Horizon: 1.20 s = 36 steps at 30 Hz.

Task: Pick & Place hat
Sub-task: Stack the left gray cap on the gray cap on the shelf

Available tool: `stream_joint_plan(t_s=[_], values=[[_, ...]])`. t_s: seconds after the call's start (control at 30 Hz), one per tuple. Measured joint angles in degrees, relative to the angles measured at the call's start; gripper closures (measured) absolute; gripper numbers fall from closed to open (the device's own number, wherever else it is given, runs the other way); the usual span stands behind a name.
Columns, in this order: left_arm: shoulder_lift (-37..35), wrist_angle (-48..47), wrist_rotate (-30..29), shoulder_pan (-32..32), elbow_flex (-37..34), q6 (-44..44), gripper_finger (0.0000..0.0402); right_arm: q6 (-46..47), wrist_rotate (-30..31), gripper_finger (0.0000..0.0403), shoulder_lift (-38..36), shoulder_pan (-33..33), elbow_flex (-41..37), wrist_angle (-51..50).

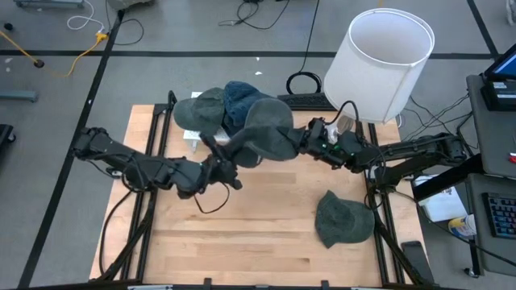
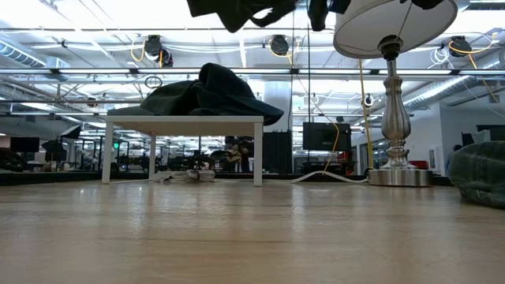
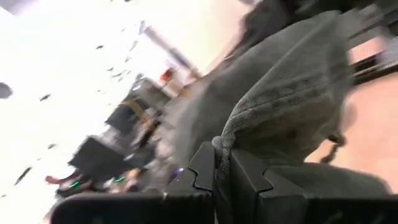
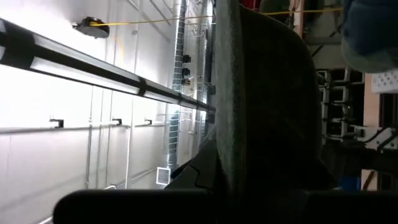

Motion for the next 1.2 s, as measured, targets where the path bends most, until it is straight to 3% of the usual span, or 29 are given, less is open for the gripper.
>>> stream_joint_plan(t_s=[0.23, 0.4, 0.5, 0.87, 1.0, 1.2], values=[[0.0, 12.3, -9.7, -0.8, 0.0, 11.9, 0.0385, 0.6, -0.3, 0.0383, 0.0, 0.0, 0.0, -2.5], [0.0, 24.1, -14.2, -0.7, 0.0, 20.1, 0.0385, -2.5, -4.7, 0.0327, 0.0, 0.1, 0.0, -3.3], [-0.1, 29.0, -14.7, 0.4, 0.0, 20.2, 0.0385, -6.8, -9.3, 0.0279, 0.0, 0.1, 0.0, -2.4], [-2.1, 31.2, -18.1, 5.4, 0.0, 15.3, 0.0385, -11.6, -10.9, 0.0111, -0.3, 1.3, 0.0, 1.2], [-2.8, 31.1, -20.8, 7.6, 0.0, 12.3, 0.0385, -12.9, -15.7, 0.0080, -0.3, 1.4, 0.0, 2.3], [-3.0, 34.6, -20.7, 10.7, 0.0, 10.3, 0.0385, -12.8, -17.0, 0.0070, -0.3, 1.4, 0.0, 3.6]])
